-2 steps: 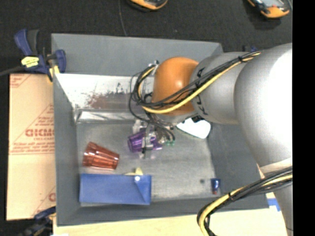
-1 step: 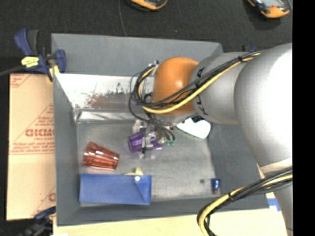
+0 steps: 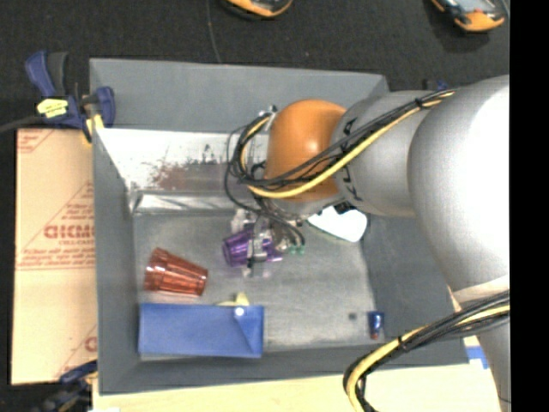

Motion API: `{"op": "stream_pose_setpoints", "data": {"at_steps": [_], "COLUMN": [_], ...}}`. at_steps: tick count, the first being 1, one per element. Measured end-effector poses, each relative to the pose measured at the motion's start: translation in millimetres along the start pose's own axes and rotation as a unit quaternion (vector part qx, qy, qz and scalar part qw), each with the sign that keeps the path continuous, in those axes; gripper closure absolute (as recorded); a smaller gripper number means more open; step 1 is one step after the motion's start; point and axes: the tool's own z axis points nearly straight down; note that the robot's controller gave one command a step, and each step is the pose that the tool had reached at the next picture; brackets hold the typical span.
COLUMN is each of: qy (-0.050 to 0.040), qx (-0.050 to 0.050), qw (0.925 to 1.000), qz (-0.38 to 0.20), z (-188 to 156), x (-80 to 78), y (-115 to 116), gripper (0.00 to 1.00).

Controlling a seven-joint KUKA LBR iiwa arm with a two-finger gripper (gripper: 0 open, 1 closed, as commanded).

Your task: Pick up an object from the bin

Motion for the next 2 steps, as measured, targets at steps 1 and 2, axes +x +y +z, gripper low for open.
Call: {"op": "stream_pose_setpoints", "data": {"at_steps": [1, 2], "qy": [0.0000, -0.0016], "qx": [0.000, 0.000], "qw": [1.0000, 1.0000], "qz": [0.000, 0.009], "z": [0, -141], "x": [0.0, -12.5], "y": [0, -8], "gripper": [1.00, 1.00]}}
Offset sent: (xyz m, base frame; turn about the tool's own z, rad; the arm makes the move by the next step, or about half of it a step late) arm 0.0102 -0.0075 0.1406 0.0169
